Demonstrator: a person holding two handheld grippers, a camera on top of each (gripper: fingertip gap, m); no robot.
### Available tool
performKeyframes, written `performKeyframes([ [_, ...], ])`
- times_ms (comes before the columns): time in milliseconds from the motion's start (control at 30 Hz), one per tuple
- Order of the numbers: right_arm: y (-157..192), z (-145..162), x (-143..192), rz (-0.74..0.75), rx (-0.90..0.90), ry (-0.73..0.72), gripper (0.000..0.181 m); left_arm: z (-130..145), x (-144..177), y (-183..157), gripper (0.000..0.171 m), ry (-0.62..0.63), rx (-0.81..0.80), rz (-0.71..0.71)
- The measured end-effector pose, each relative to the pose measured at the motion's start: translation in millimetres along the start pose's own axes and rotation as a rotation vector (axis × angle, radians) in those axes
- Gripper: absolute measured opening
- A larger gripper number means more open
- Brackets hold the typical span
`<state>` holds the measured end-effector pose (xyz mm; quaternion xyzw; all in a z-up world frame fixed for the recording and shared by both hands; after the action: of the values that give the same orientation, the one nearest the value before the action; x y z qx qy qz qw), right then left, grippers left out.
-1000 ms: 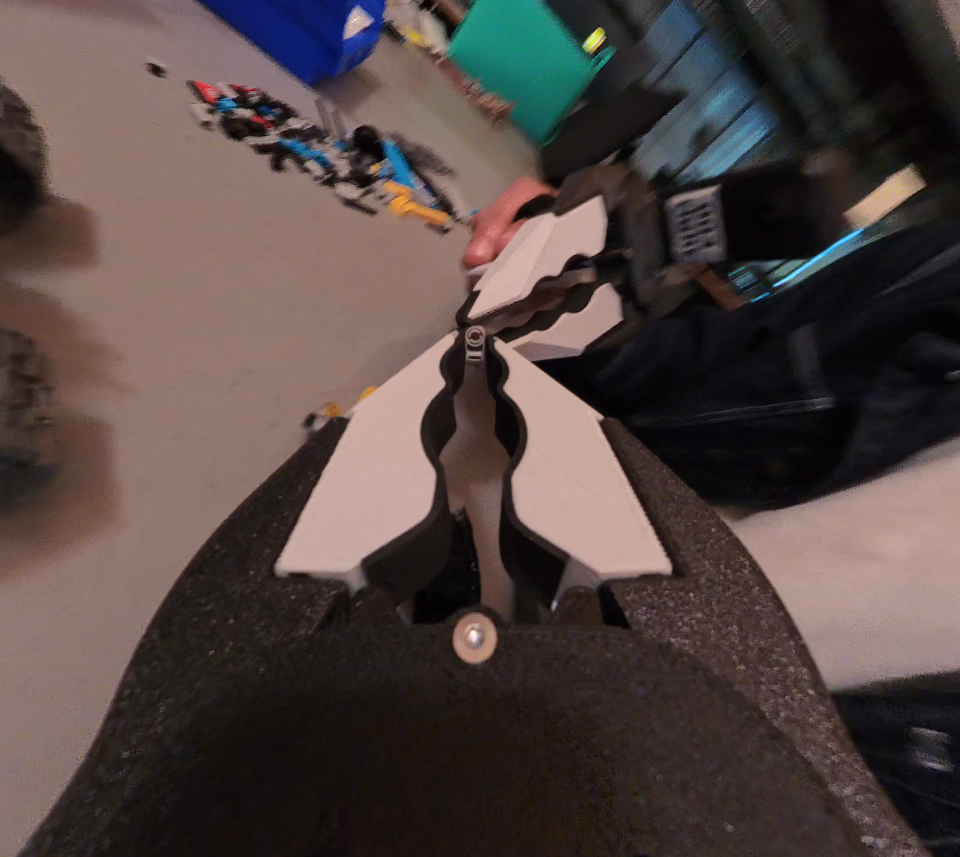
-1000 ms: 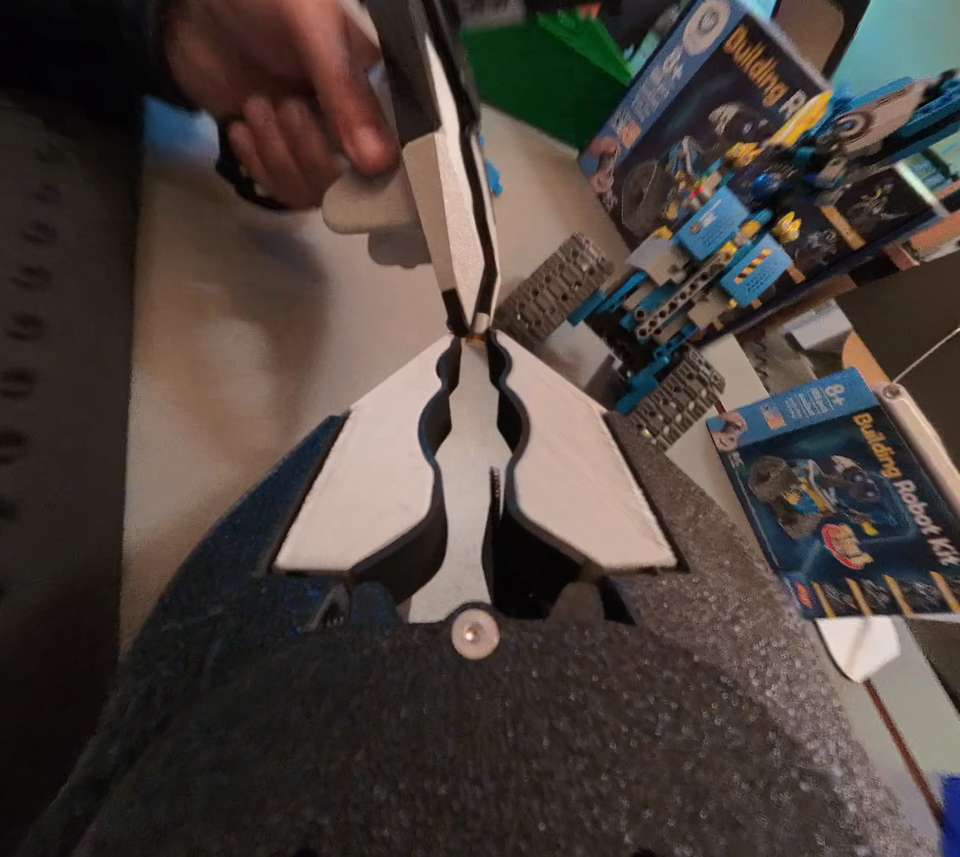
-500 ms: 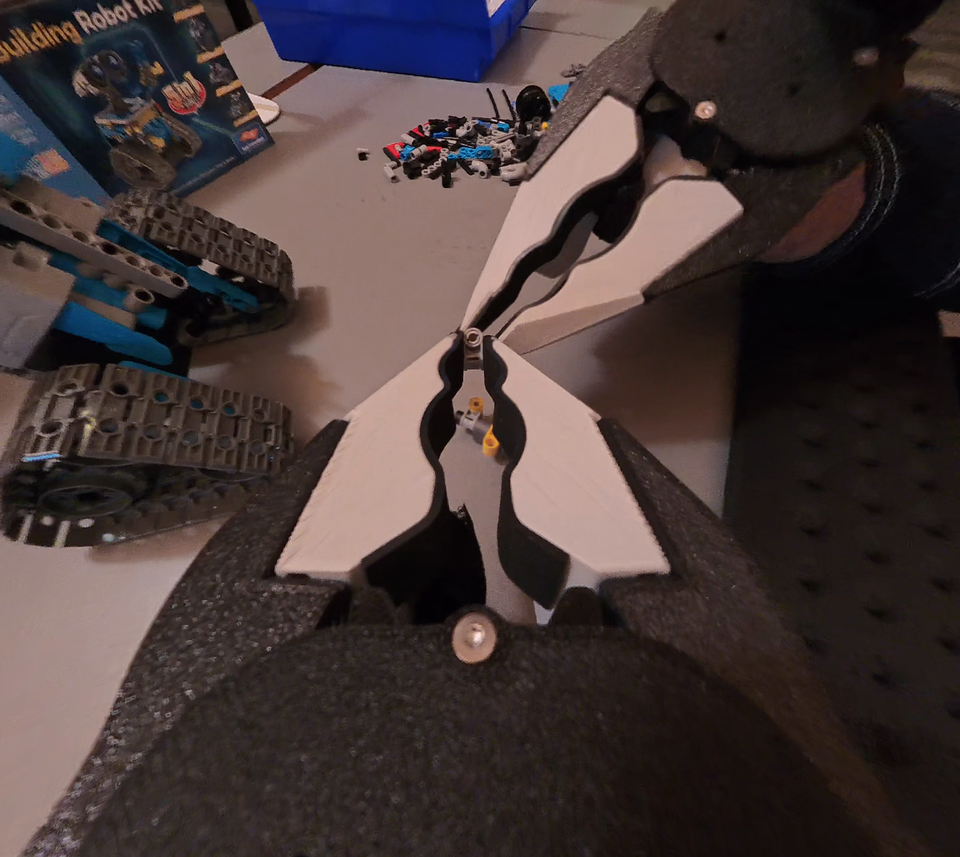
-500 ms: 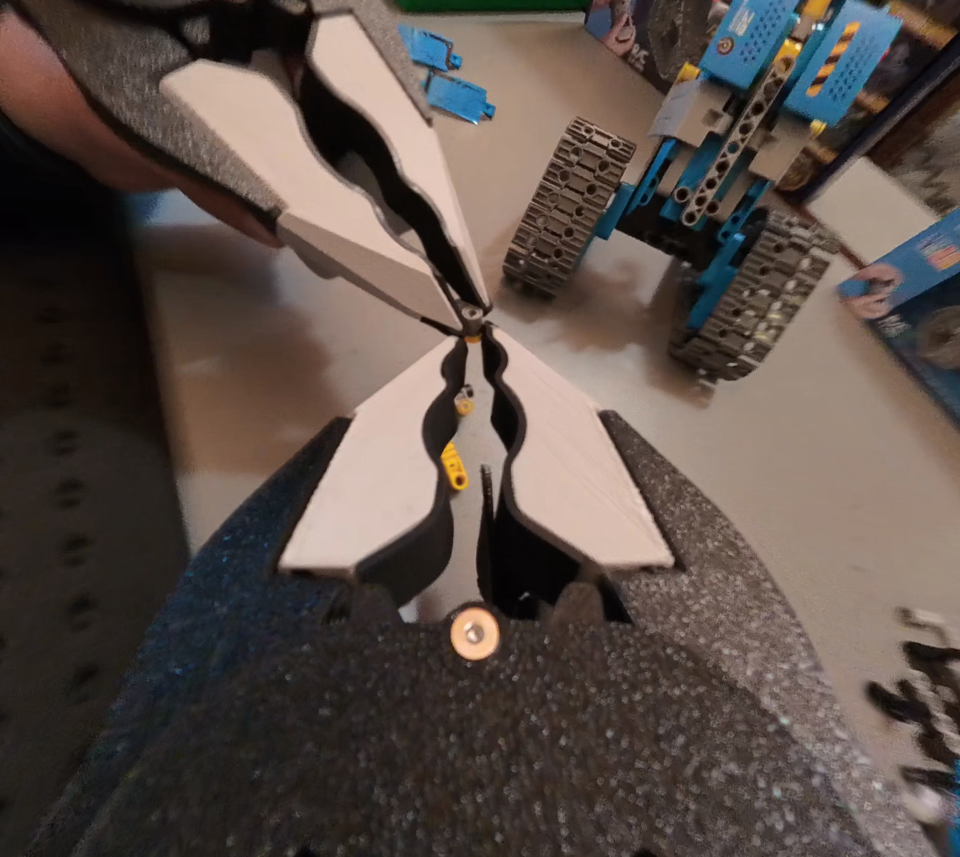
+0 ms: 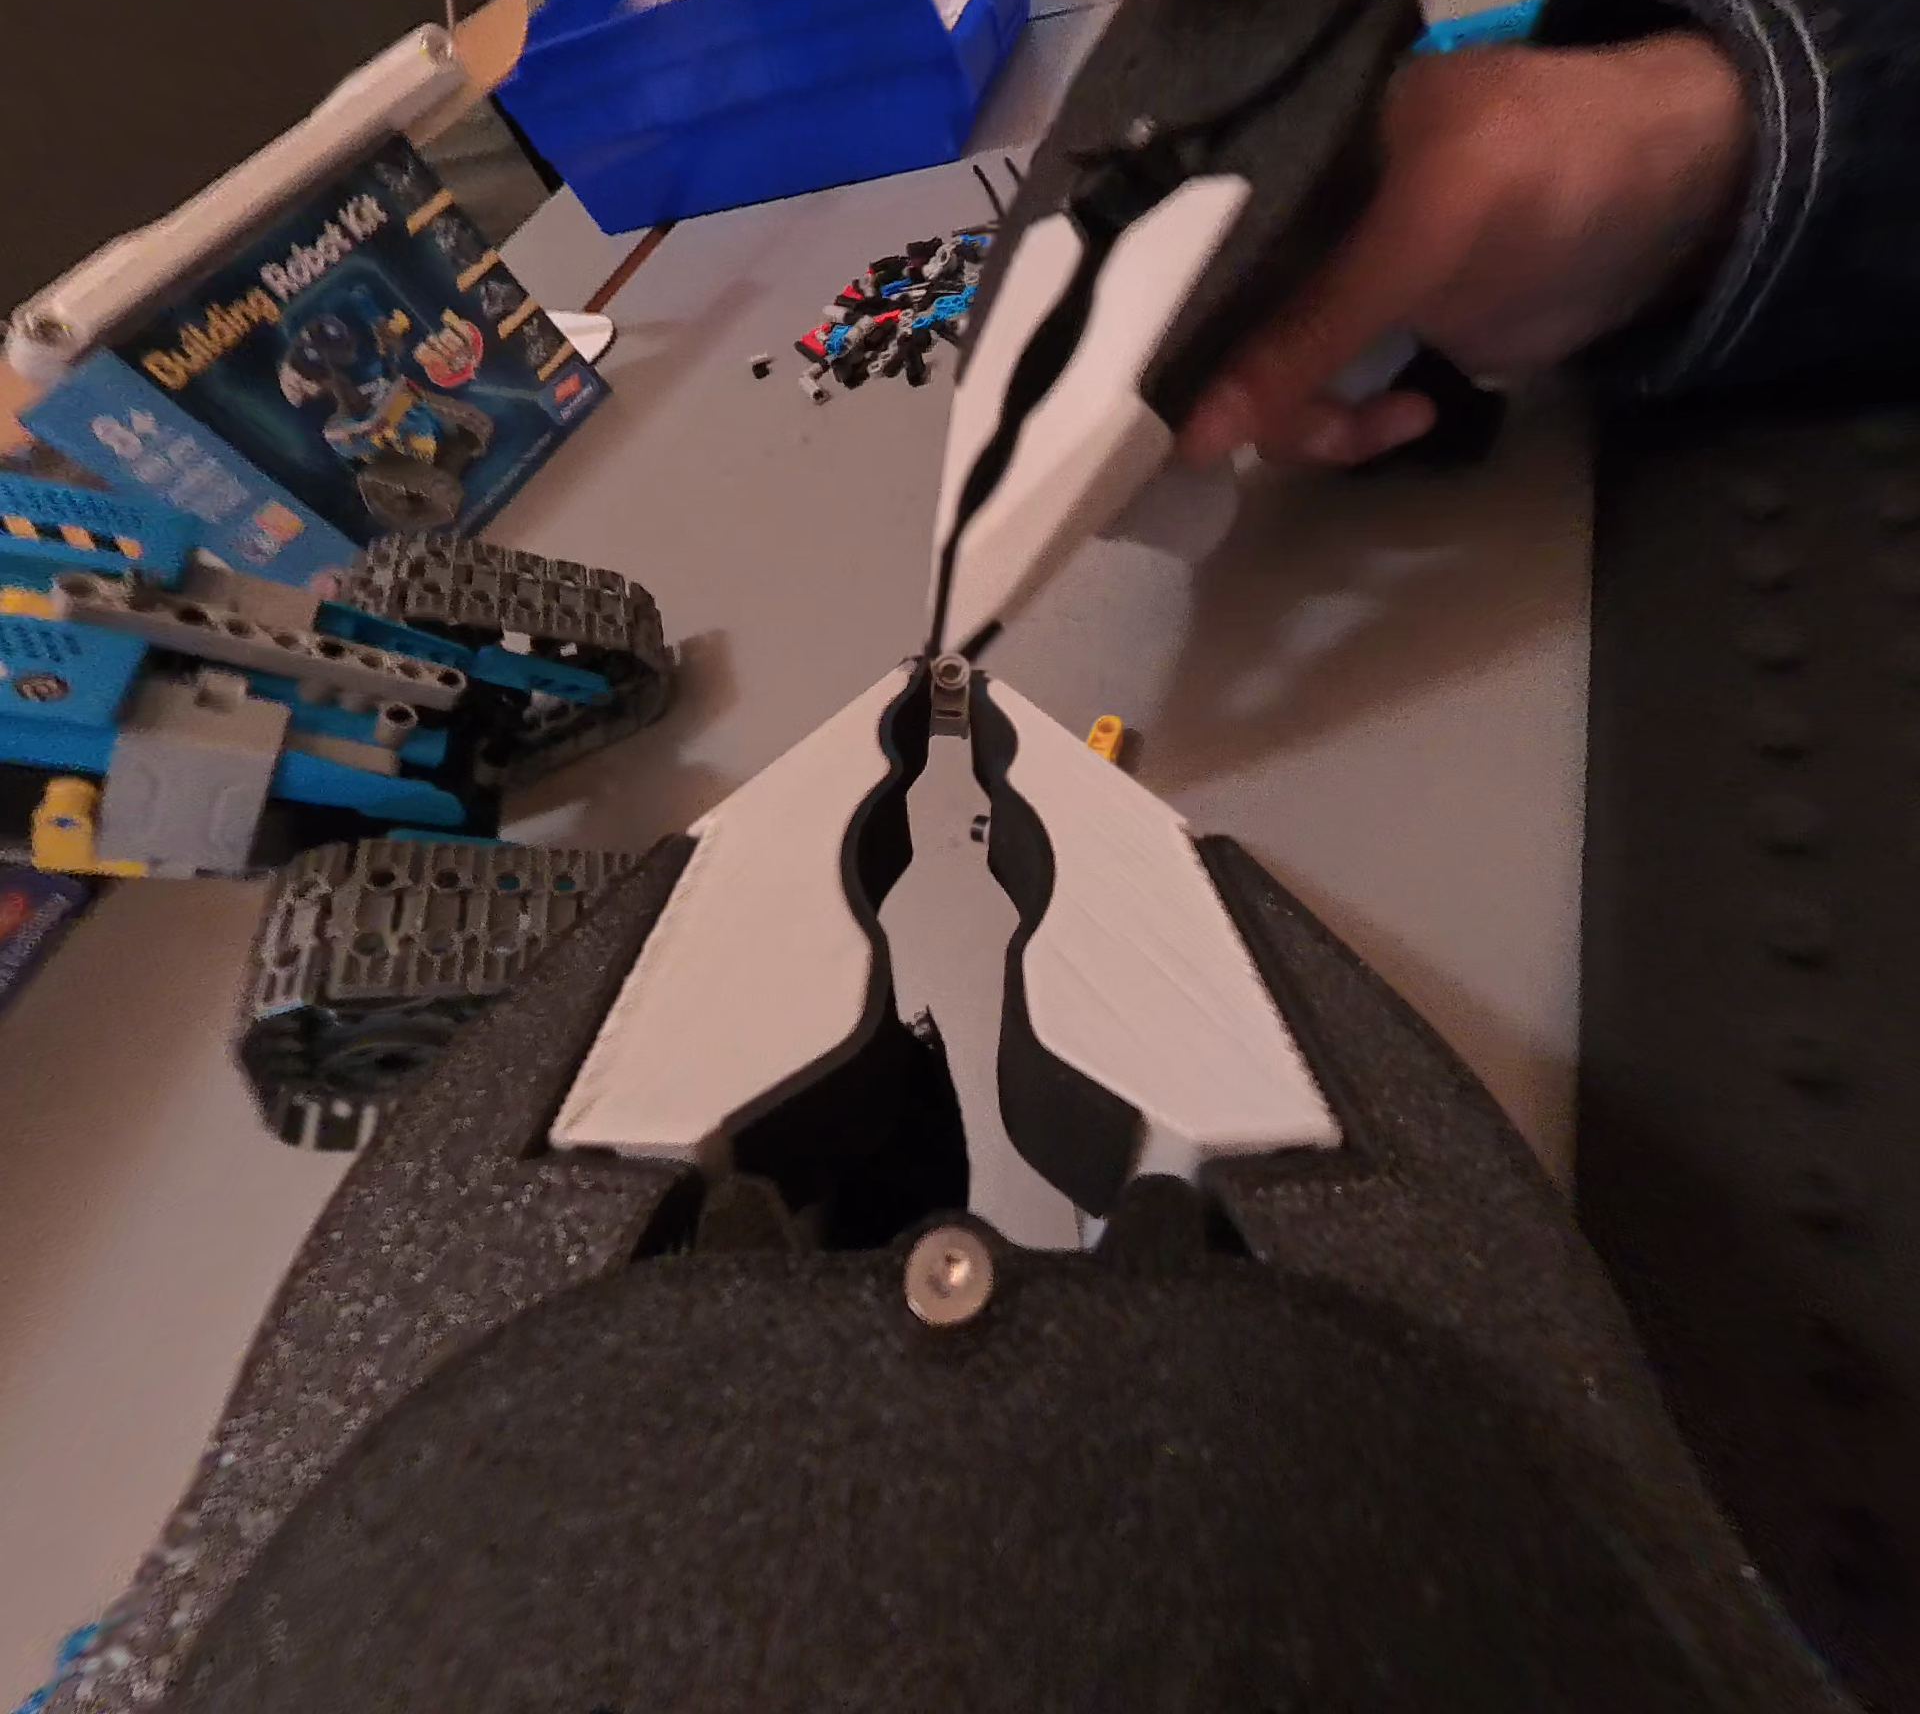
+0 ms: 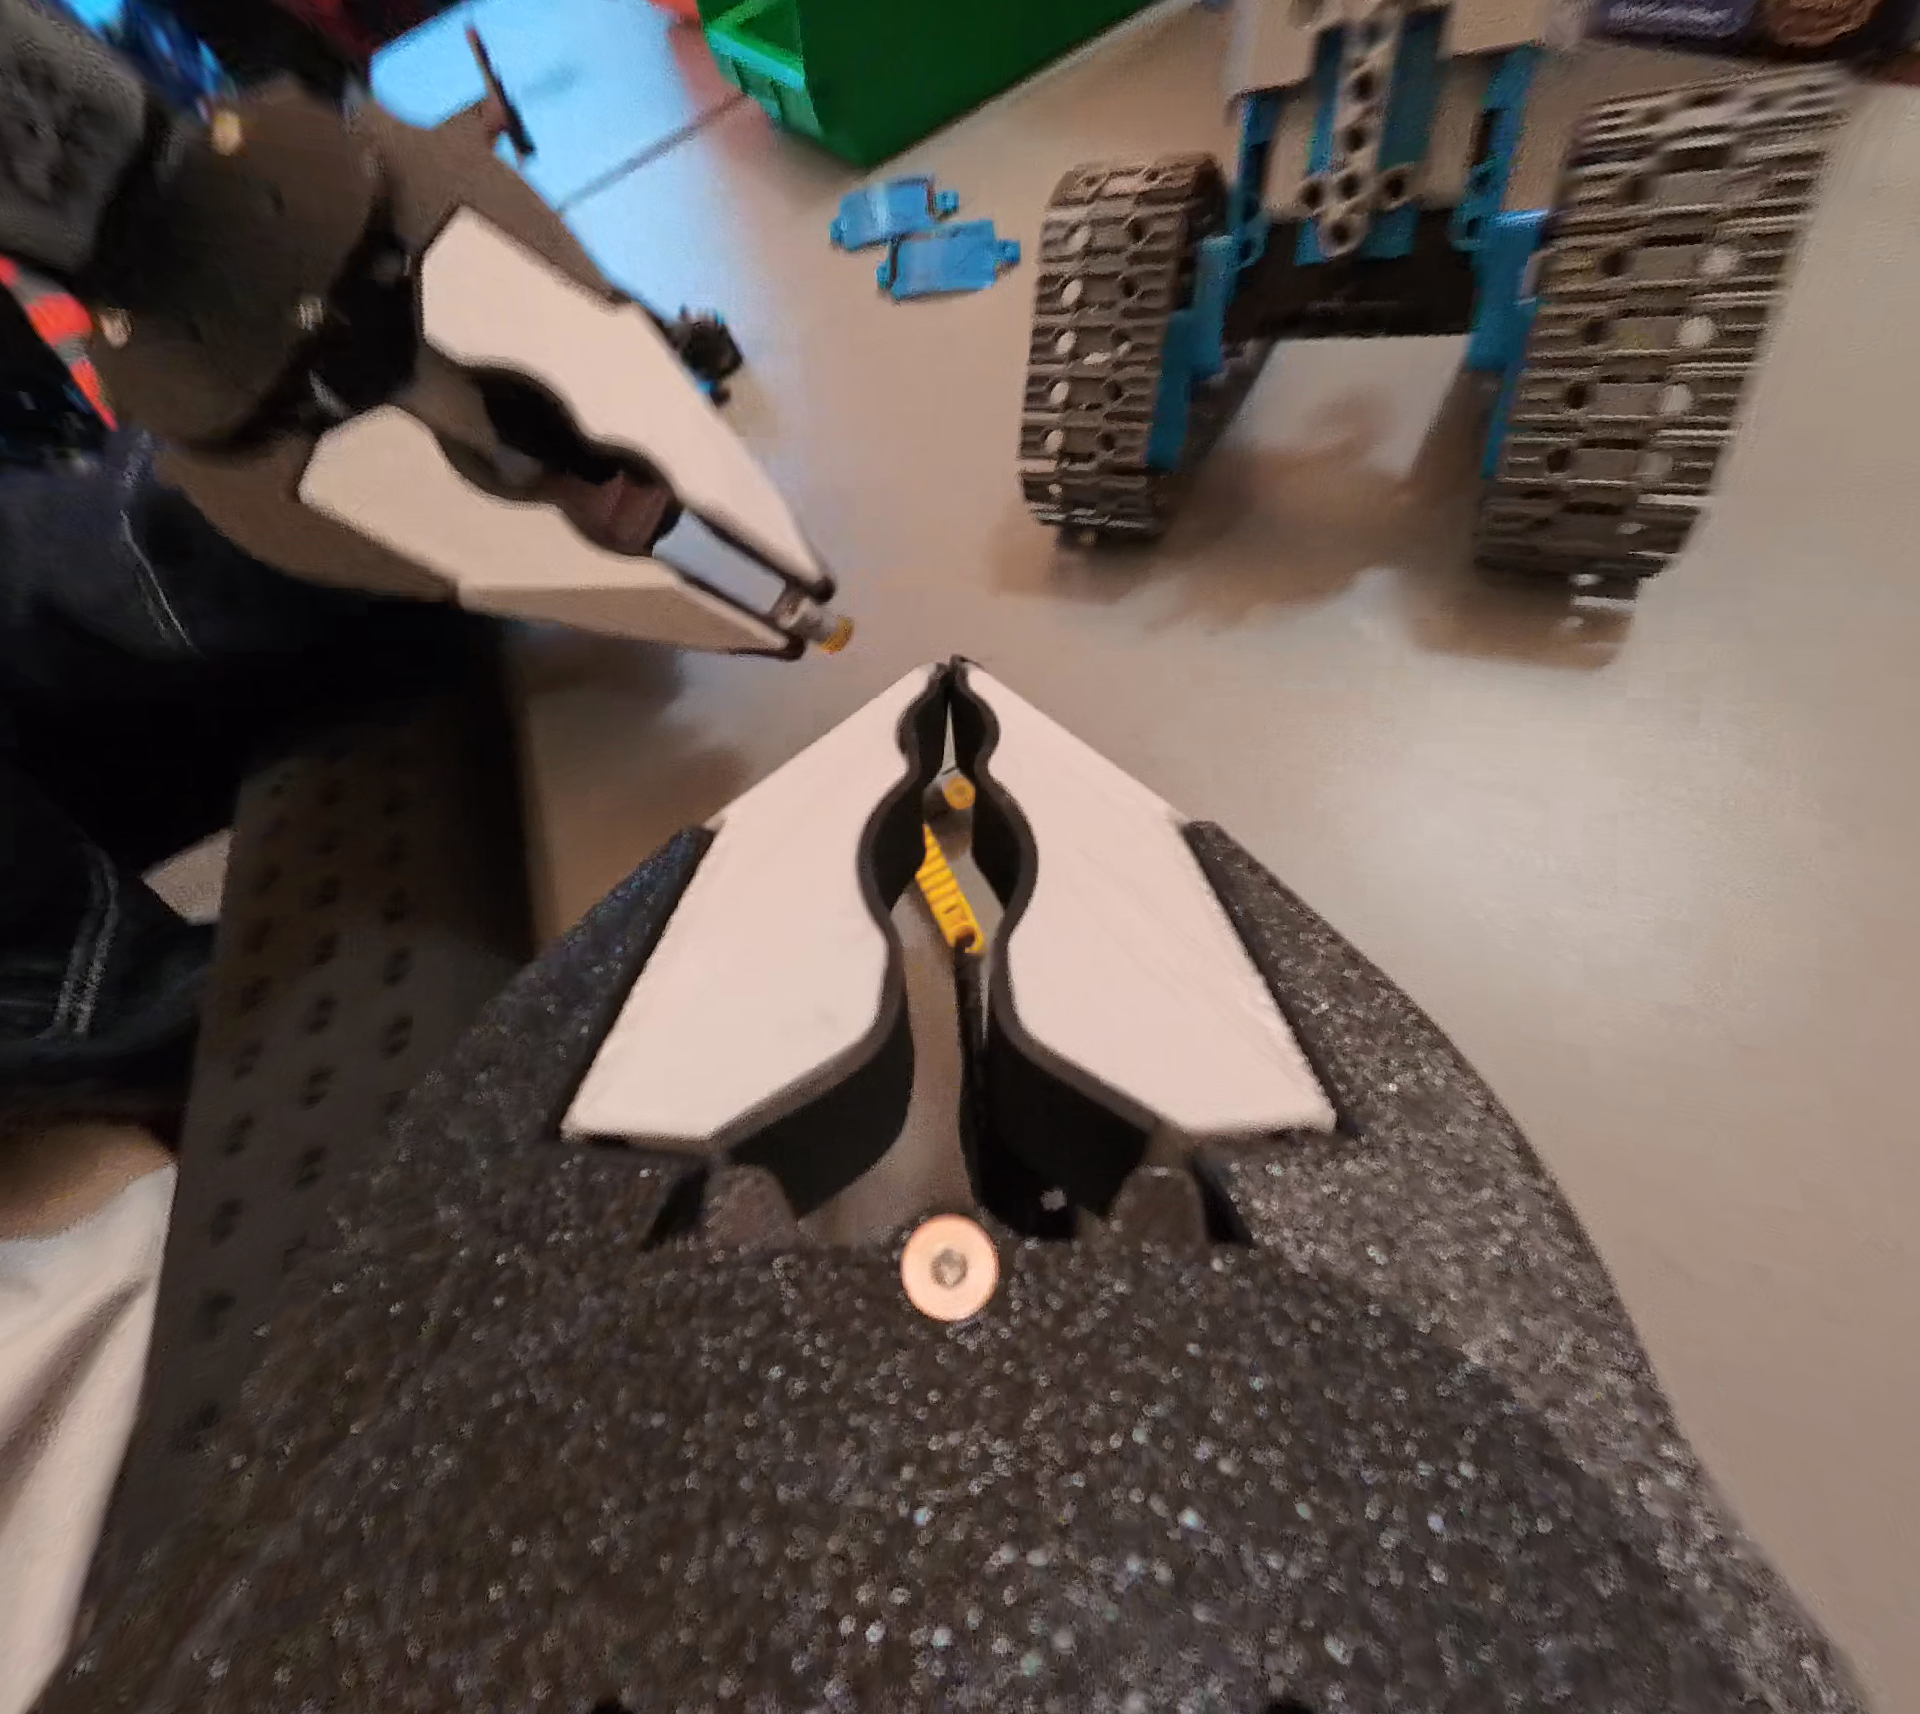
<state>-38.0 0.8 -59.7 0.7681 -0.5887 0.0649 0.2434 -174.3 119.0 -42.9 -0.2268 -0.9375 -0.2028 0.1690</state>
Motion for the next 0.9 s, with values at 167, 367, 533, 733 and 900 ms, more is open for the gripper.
performKeyframes([
  [167,-19.9,-3.0,38.9,0.123,-0.015,-0.132,0.003,3.8,-6.7,-8.6,0.006,0.037,0.024,0.122],
  [367,-22.3,25.3,165.7,0.534,0.038,0.126,0.020,12.8,-30.4,-45.2,0.007,0.232,0.006,0.357],
  [533,-31.0,93.0,316.1,0.820,-0.181,0.431,0.041,6.2,-40.7,-53.3,0.006,0.244,0.042,0.411],
  [733,-44.3,141.7,327.0,0.711,-0.288,0.402,0.038,3.0,-55.1,-58.0,0.006,0.266,0.095,0.412],
  [900,-42.8,141.9,317.1,0.771,-0.176,0.456,0.012,3.1,-60.2,-63.9,0.006,0.274,0.062,0.399],
])
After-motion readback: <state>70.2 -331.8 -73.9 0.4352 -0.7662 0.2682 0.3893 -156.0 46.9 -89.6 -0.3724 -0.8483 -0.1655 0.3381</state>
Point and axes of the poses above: each gripper's, where its closed fingertips meet, x back along the fingers, z out of its underside, y = z × x across the jaws, the point moved 10 cm from there along x, back along the fingers, and after that the axes turned 1 degree about y, right-handed, at the moved point
